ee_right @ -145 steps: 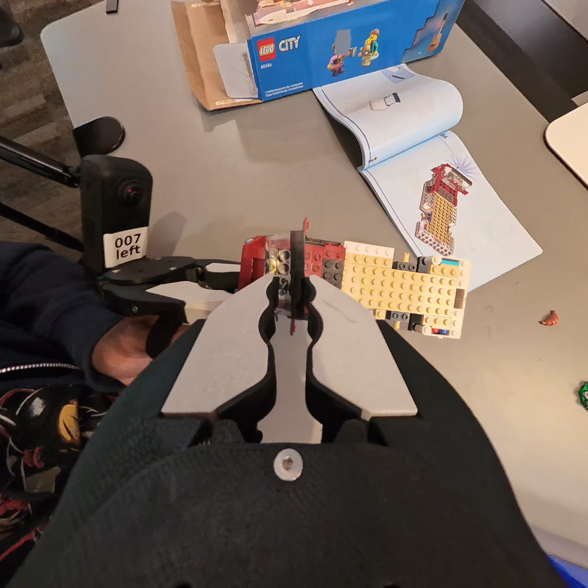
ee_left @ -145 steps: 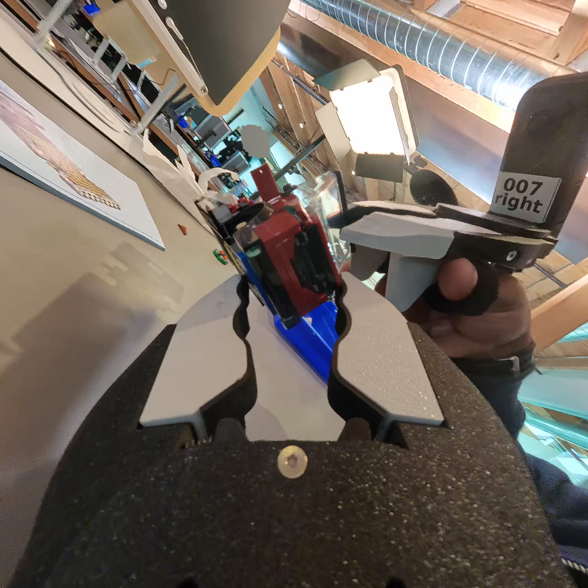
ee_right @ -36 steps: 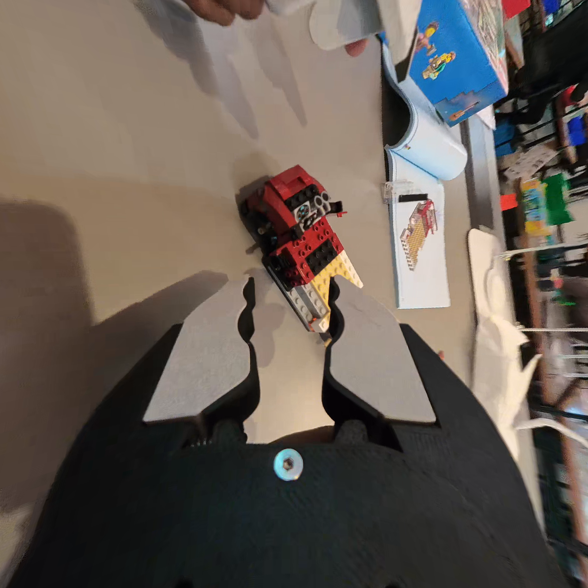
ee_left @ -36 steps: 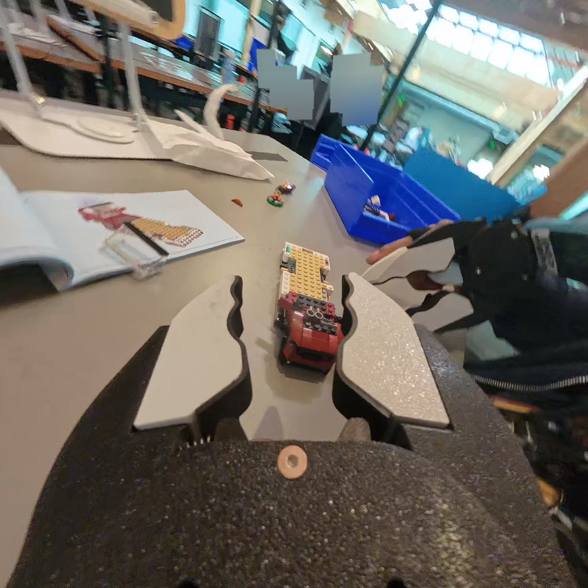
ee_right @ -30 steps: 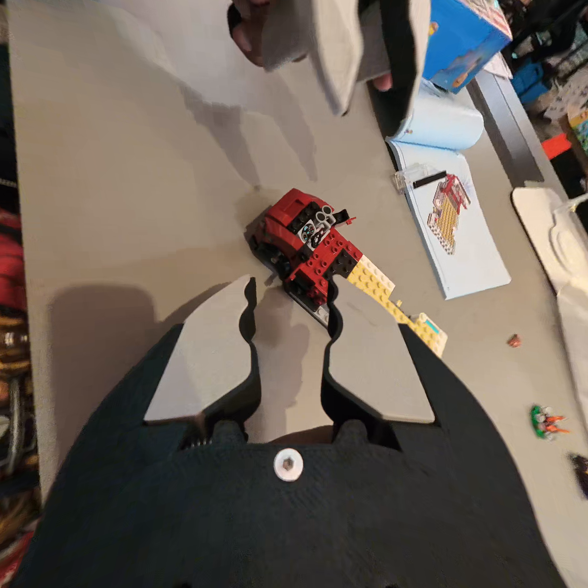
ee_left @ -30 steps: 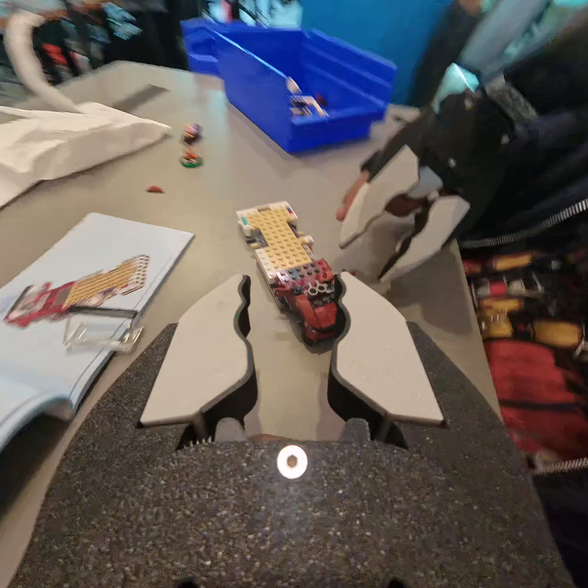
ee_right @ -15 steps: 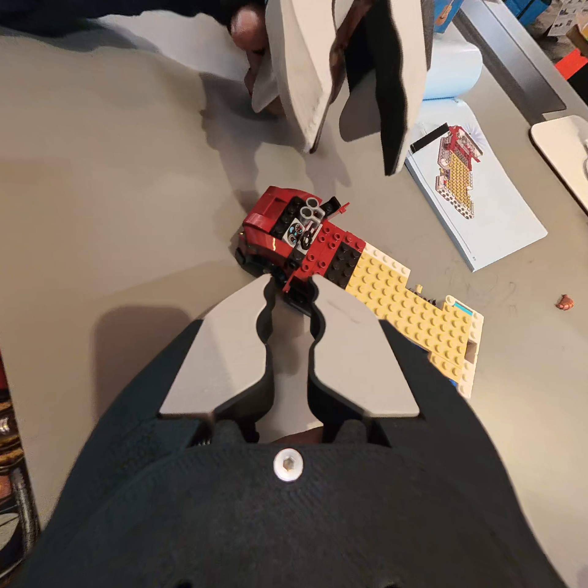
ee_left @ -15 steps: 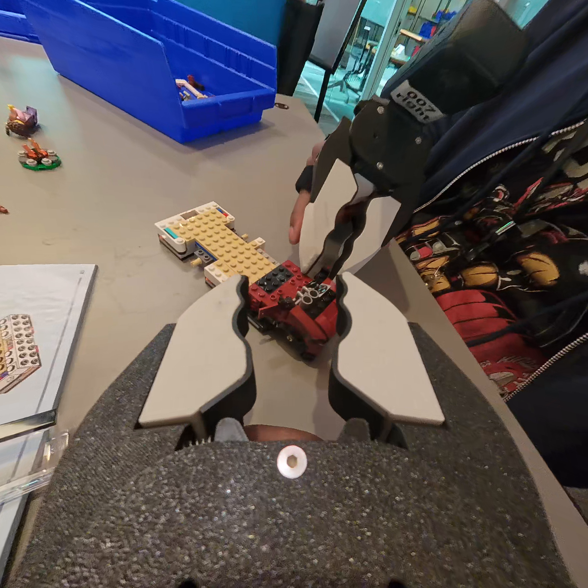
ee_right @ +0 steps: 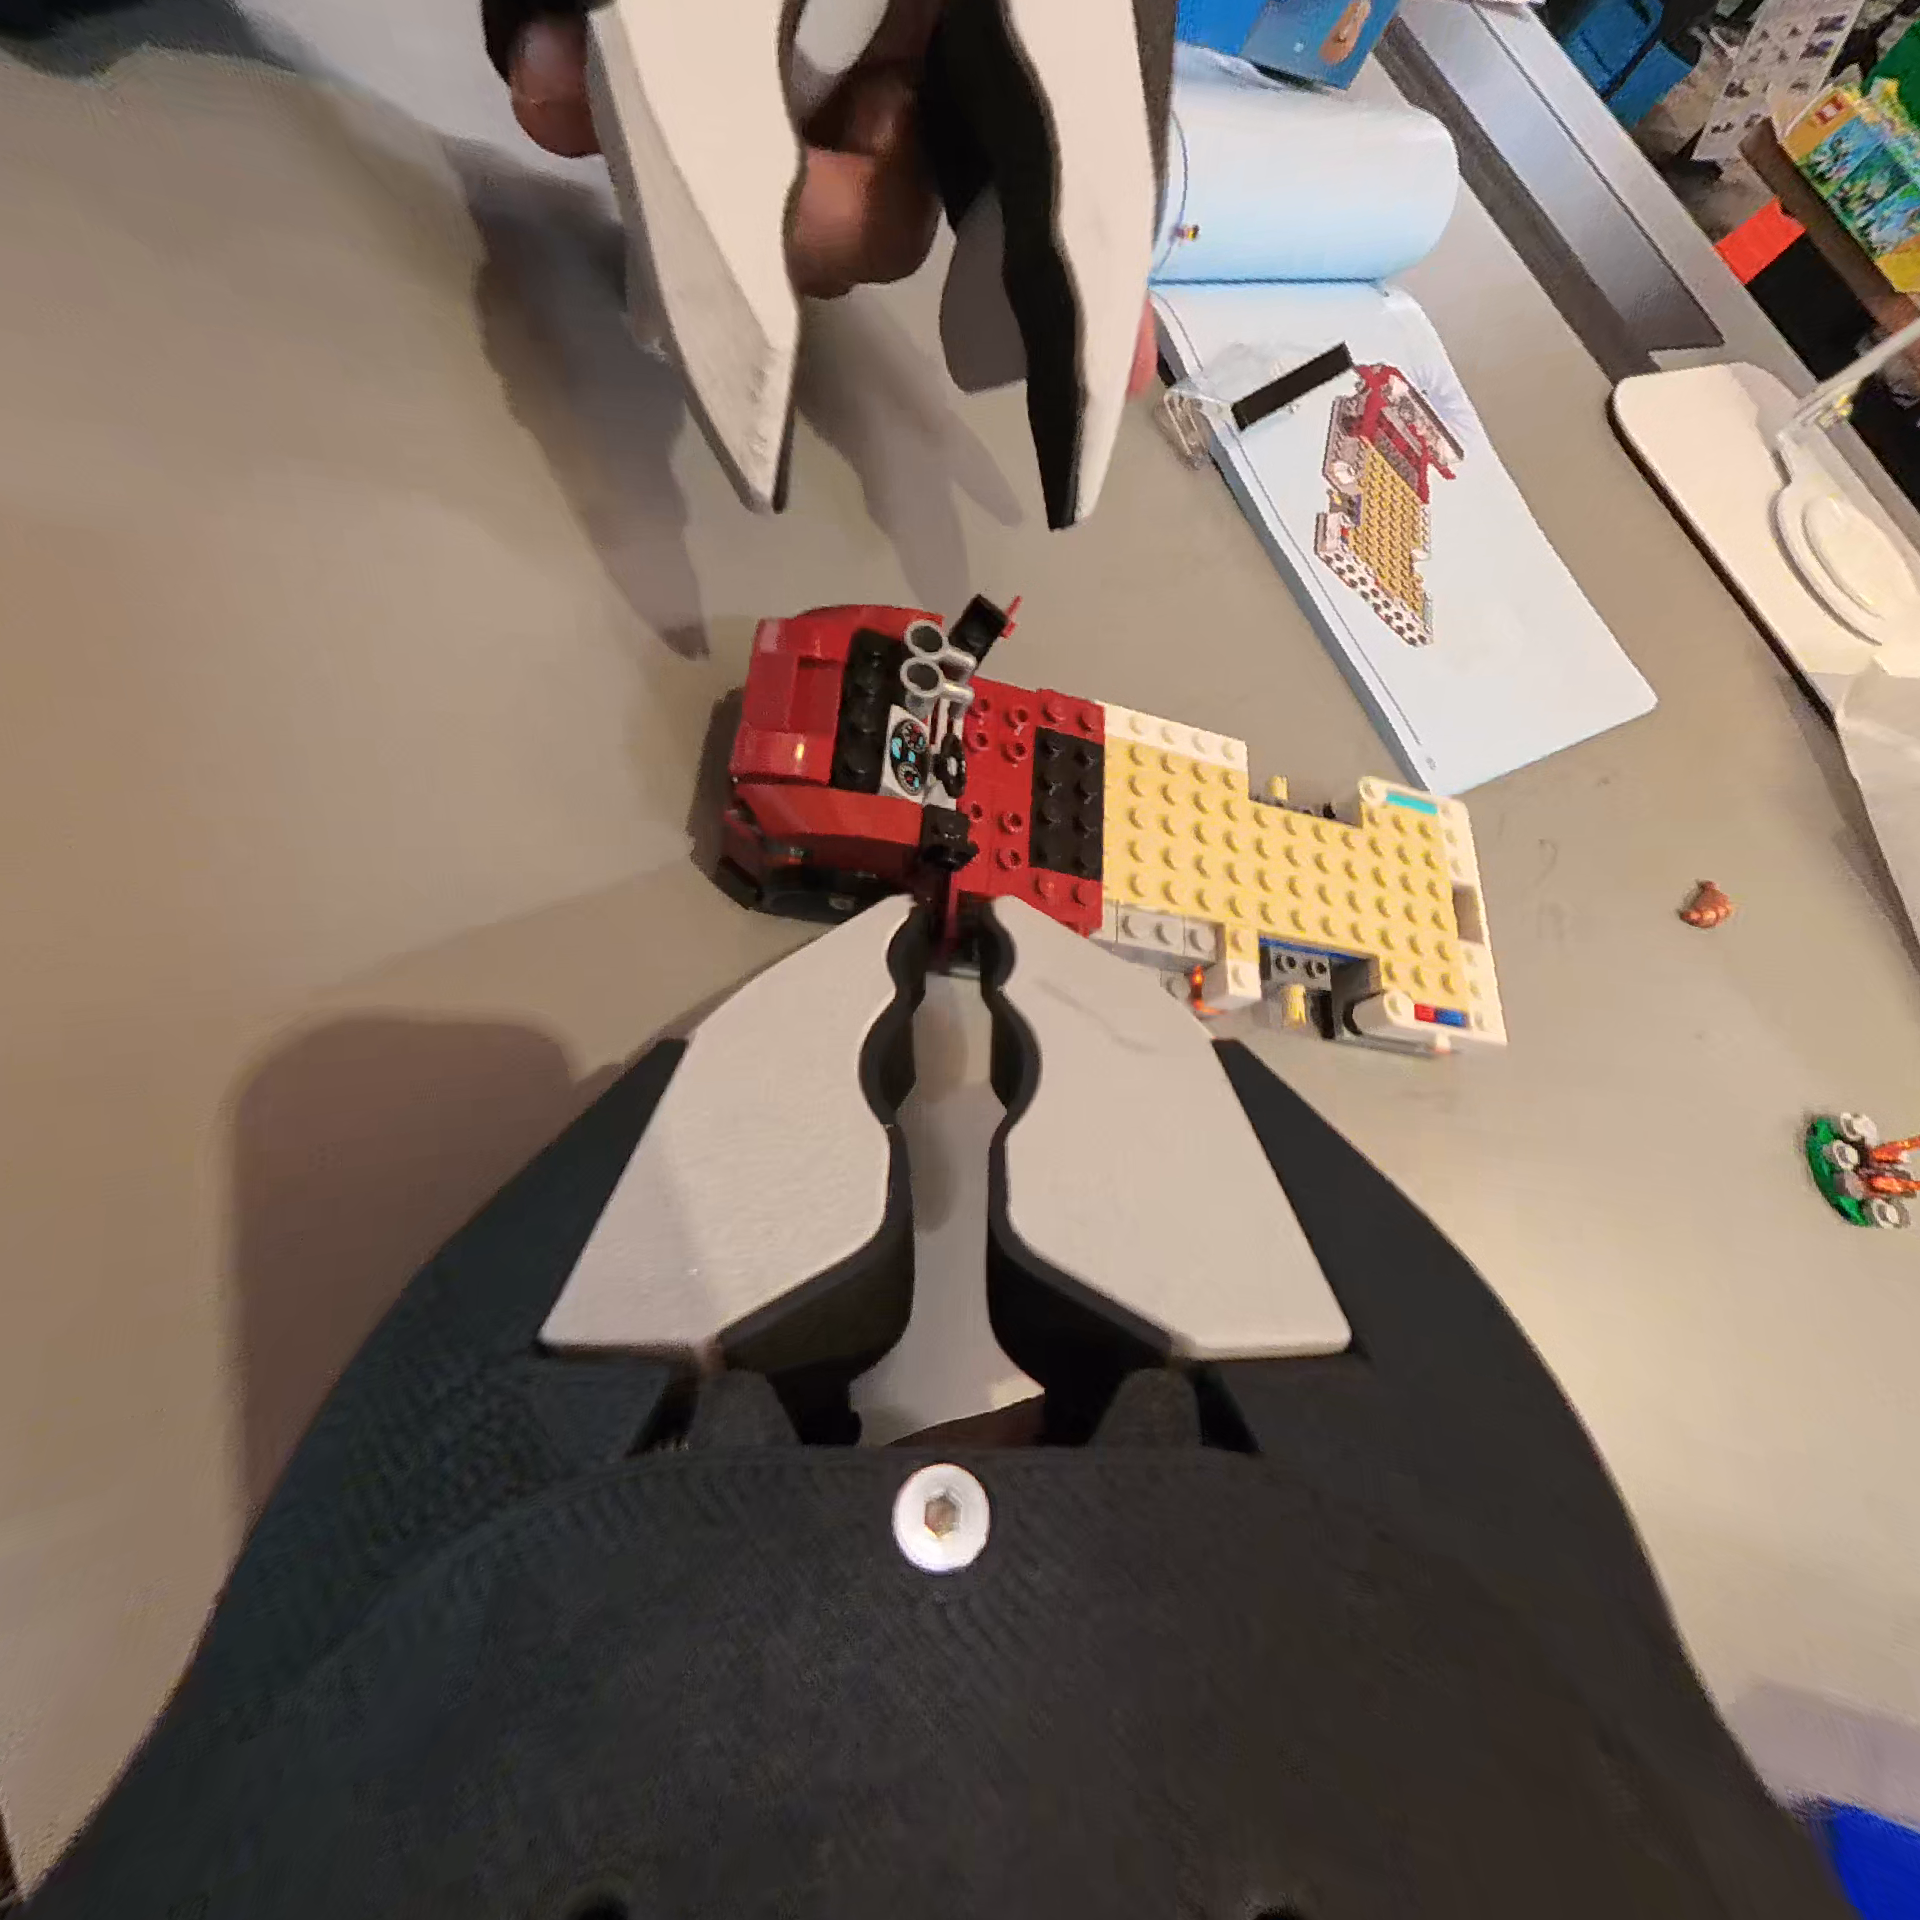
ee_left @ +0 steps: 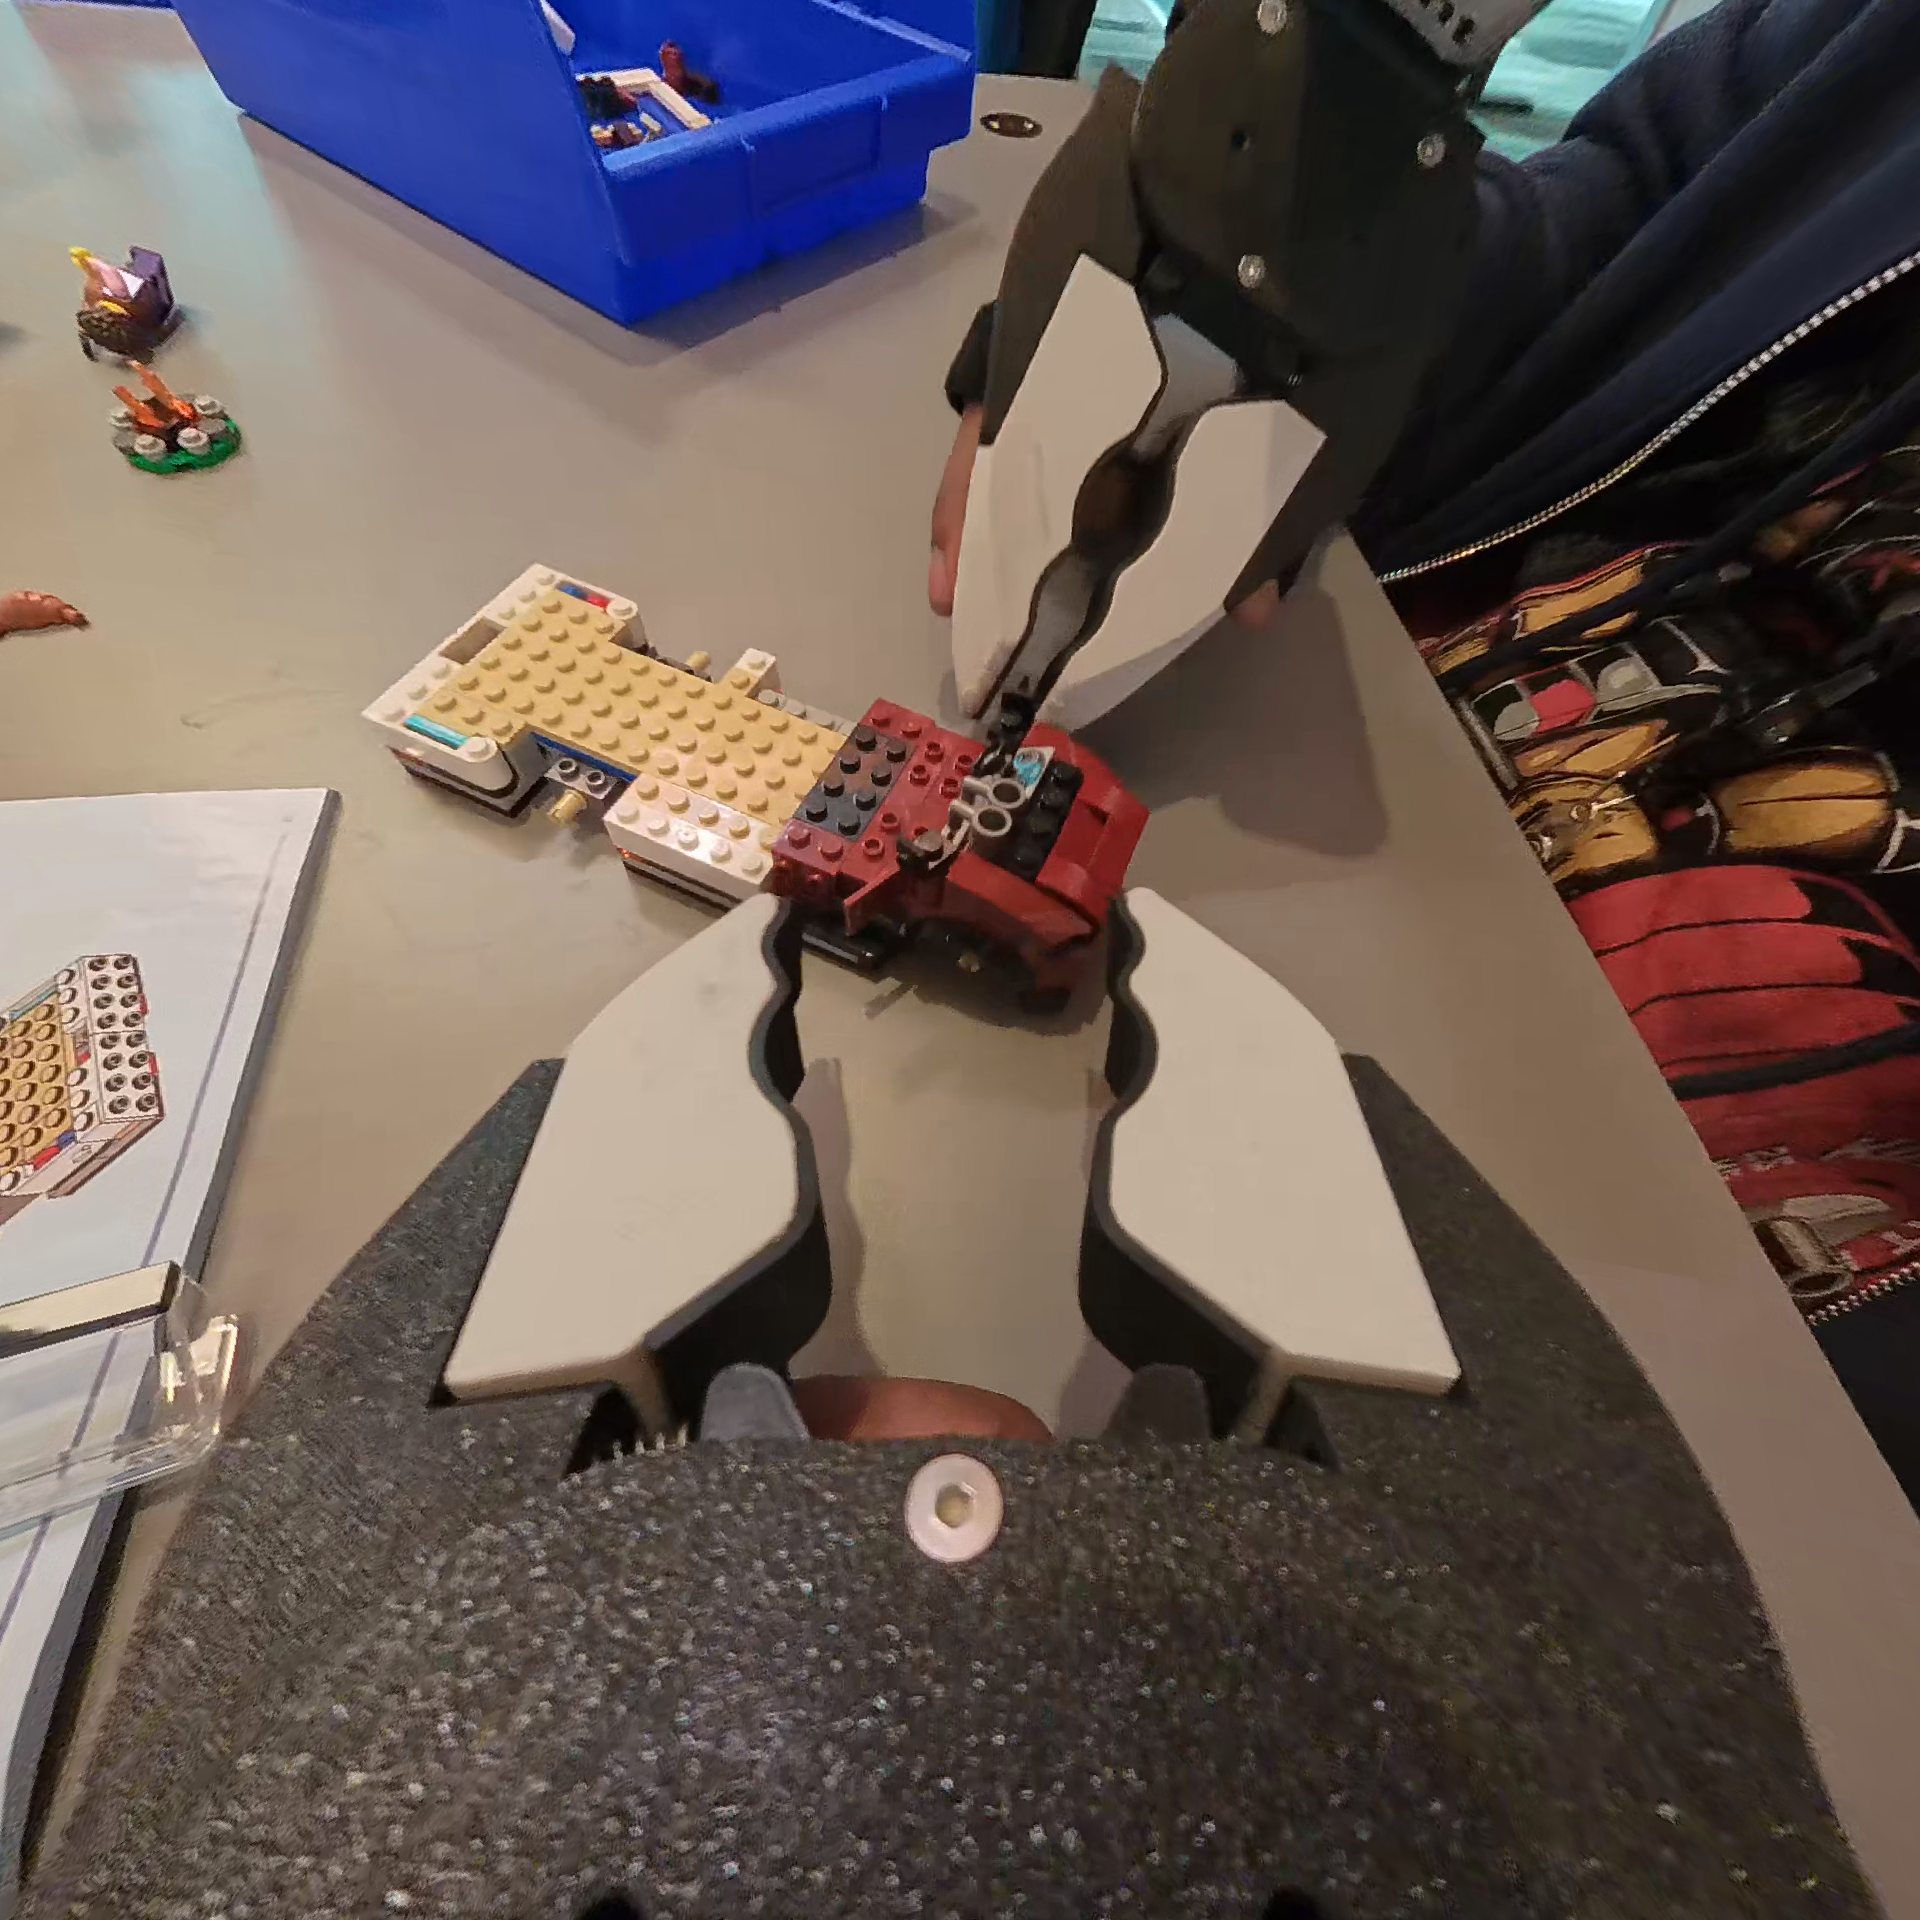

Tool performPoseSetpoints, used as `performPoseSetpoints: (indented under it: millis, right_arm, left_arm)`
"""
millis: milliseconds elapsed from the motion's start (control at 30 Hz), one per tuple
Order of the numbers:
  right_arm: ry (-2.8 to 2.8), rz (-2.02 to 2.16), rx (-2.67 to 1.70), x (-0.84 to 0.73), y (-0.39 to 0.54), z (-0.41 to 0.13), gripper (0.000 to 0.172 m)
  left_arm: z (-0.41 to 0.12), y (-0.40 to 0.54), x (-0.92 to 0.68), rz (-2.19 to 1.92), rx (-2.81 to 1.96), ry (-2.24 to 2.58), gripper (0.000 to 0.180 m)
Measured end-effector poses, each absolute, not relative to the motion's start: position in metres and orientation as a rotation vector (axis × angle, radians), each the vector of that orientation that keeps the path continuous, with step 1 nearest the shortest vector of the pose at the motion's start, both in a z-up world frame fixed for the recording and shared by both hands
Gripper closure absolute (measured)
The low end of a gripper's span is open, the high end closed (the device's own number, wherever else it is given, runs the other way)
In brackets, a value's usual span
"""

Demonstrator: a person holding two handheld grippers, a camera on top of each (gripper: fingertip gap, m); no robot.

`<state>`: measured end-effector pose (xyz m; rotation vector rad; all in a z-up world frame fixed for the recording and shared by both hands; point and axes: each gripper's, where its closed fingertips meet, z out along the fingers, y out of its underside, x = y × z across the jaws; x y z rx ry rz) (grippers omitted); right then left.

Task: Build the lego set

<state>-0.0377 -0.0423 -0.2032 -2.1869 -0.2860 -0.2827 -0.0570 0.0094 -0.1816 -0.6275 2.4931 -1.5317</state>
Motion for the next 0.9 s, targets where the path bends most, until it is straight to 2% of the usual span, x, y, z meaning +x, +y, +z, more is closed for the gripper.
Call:
performPoseSetpoints:
  millis: [133, 400, 667, 900]
  right_arm:
    - [-0.249, -0.246, -2.189, -0.037, -0.051, -0.203, 0.147]
    - [-0.183, -0.191, -2.173, -0.048, -0.043, -0.201, 0.137]
    - [-0.159, -0.241, -2.205, -0.049, -0.039, -0.205, 0.130]
    - [-0.138, -0.245, -2.216, -0.049, -0.039, -0.206, 0.130]
  left_arm:
    - [-0.186, 0.008, -0.054, -1.502, -0.643, 2.522, 0.123]
    - [-0.192, 0.000, -0.058, -1.457, -0.543, 2.591, 0.122]
    - [-0.198, -0.002, -0.056, -1.378, -0.518, 2.591, 0.123]
    - [-0.202, -0.003, -0.056, -1.295, -0.470, 2.574, 0.126]
